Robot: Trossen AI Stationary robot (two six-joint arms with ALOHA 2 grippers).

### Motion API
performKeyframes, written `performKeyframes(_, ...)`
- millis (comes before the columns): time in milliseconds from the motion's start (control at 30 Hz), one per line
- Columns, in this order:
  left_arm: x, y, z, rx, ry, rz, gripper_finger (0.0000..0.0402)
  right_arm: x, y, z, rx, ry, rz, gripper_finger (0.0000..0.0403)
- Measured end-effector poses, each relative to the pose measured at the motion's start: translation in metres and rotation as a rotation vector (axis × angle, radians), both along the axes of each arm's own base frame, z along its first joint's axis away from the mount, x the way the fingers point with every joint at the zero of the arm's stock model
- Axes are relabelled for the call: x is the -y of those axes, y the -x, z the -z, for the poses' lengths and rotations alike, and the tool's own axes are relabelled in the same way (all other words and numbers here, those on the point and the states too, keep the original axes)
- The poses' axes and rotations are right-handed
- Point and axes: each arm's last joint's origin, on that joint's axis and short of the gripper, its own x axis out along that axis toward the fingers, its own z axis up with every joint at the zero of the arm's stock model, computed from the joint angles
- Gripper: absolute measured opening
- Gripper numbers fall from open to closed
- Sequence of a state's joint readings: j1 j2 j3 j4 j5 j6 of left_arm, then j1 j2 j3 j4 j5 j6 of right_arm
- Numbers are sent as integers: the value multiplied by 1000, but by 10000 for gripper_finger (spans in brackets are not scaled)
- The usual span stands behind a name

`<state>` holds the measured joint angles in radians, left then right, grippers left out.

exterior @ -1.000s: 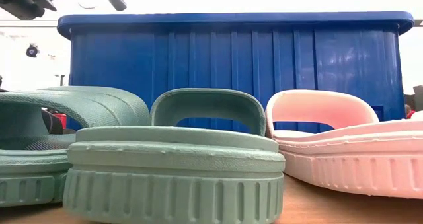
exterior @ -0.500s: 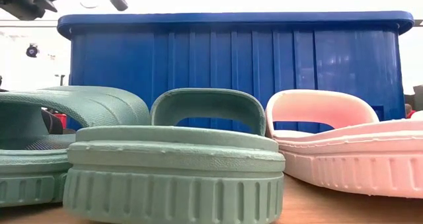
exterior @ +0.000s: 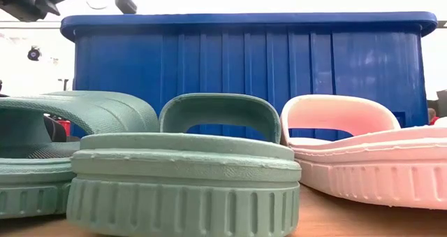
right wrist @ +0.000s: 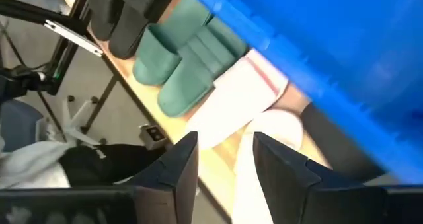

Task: Pick and place slides into bin
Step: Put the black slipper into the blue bin

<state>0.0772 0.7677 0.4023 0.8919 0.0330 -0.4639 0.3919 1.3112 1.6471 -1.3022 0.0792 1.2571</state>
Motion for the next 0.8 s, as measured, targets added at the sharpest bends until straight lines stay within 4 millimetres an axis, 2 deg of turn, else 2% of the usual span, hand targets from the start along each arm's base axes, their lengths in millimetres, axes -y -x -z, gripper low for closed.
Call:
performKeyframes(200,0,0,2,-17,1,0,169,-17,-6,11,-102,-64,105,132)
performKeyframes(467,0,2,0,-4,0,-2,169,-37,-7,40,-426,2,254,131)
performKeyframes(800,0,0,1,-16,1,-2,169,-58,-40,78,-556,61,355,131)
